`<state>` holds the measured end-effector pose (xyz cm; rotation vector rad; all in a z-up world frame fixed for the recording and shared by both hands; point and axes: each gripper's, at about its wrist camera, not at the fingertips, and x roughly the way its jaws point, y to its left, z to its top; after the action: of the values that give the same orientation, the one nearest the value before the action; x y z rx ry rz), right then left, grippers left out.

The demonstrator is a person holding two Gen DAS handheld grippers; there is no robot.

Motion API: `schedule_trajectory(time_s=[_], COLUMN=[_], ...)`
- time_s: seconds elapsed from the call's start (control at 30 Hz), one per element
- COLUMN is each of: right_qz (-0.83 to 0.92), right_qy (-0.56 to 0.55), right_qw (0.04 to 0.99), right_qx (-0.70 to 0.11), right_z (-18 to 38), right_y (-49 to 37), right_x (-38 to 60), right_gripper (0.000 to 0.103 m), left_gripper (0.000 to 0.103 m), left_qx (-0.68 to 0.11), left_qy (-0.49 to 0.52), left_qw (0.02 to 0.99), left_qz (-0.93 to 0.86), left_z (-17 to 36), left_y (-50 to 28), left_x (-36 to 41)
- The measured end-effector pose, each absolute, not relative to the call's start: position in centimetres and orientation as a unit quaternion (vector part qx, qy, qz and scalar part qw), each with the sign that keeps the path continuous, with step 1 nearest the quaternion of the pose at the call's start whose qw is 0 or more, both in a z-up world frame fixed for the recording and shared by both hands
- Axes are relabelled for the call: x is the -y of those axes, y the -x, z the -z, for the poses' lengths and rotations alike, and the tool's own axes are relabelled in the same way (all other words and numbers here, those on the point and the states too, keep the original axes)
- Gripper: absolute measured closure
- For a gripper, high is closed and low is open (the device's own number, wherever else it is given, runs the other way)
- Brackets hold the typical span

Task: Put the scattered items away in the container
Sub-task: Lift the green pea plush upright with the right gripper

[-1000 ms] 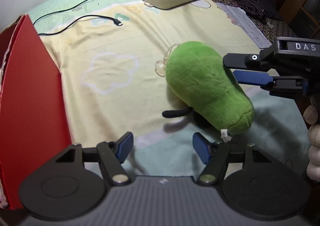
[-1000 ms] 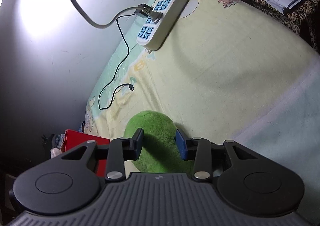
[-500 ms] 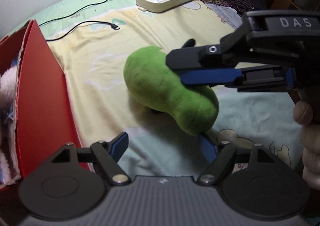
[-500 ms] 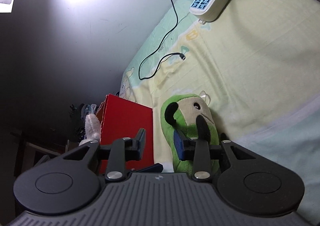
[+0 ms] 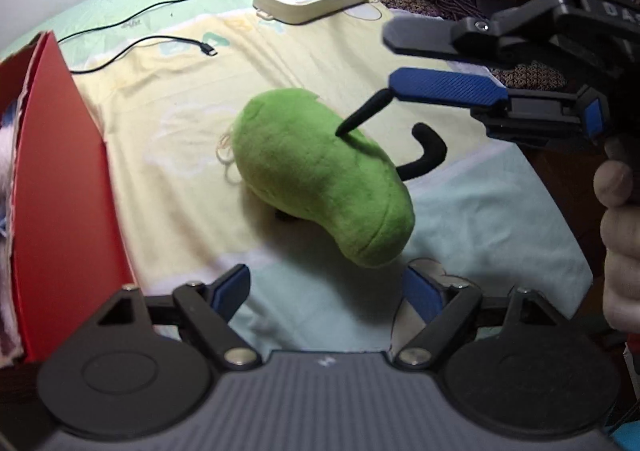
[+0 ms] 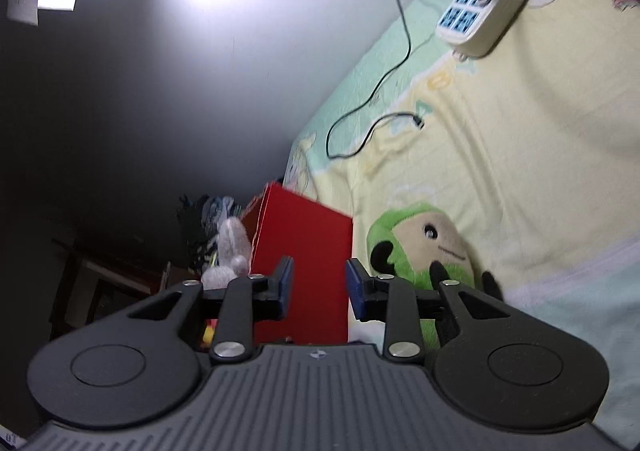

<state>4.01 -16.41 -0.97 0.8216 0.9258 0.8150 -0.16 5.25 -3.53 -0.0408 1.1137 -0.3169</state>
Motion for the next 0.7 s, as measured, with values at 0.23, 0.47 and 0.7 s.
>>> schedule_trajectory(time_s=[0.23,0.47,0.7], right_qz=[-0.209,-0.25,-0.319], right_qy=[-0.432,-0.403,-0.332], right_qw=[0.748,0.734,0.743], right_qx=[-0.459,-0.487,-0.486], right_z=[6.1,7.2,5.3], right_y=[-6.9,-6.5,-6.3], right_x=[20.9,18.1,15.2], right_gripper=[0.073,0.074,0.074], left_gripper=[0.013,0.013,0.013], left_qx=[-0.528,-0.517,-0.549], left_qy=[0.03,0.036,0.04], left_qw=[0.837,0.839,0.825], left_qz=[0.139,0.169,0.127], left_z=[3.3,2.2,4.6], left_y=[-3.1,-3.4,-3.5], left_x=[-4.6,-4.3,-5.9])
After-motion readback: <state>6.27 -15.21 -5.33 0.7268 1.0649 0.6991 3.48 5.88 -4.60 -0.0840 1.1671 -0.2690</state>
